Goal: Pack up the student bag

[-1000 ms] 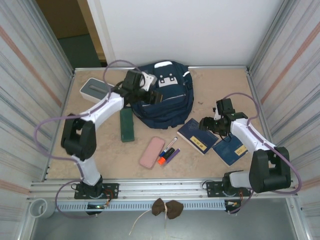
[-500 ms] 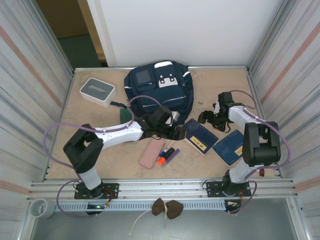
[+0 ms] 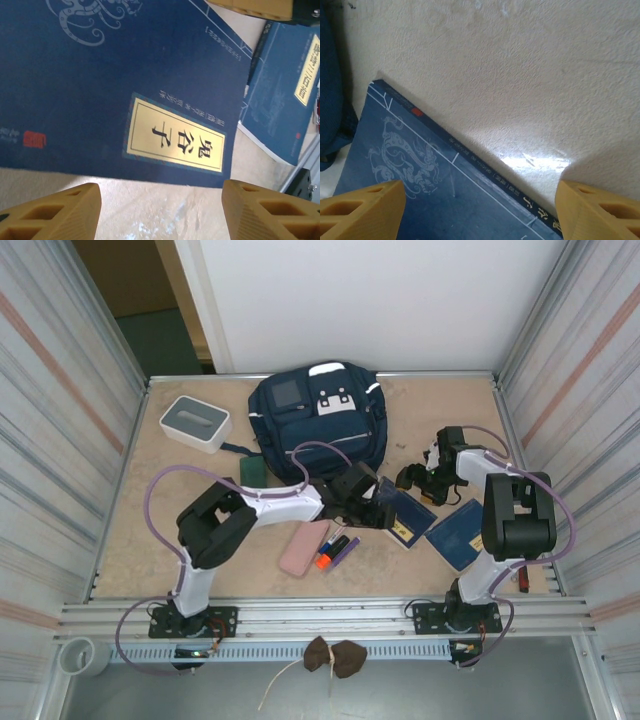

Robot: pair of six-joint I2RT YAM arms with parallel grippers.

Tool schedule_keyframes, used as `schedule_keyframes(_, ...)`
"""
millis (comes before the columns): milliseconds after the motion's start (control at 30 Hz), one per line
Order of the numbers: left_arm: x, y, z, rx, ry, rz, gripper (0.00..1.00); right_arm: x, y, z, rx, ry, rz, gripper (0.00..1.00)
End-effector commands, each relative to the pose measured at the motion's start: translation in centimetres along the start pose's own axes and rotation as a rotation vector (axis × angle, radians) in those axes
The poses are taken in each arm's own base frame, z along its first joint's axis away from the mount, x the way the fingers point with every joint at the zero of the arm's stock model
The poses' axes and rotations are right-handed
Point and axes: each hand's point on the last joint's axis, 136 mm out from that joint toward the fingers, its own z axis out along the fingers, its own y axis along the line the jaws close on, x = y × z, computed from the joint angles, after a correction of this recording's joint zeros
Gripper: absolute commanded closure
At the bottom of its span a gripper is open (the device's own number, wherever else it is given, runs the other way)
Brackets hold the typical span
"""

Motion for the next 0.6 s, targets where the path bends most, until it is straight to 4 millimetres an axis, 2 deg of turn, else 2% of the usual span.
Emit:
schedule_keyframes(0, -1.0, 0.1, 0.6, -0.030, -0.005, -0.010, 0.35, 1.8, 0.0, -0.6, -0.035, 0.042, 0.038, 0.25)
schedule_keyframes(267, -3.4, 1.5, 1.6, -0.050, -0.022, -0.019, 0.35, 5.4, 1.0, -1.8, -0.148, 0.057, 0.089, 0.37)
schedule_keyframes(400, -4.6, 1.2, 1.6, -0.045, -0.034, 0.010, 0.35, 7.2, 1.9, -2.0, -0.240, 0.057, 0.117, 0.46)
schedule_keyframes(567, -5.0, 1.4, 1.6, -0.048, -0.025, 0.033, 0.35, 7.6, 1.7, -1.8, -0.249, 0.028, 0.116, 0.52)
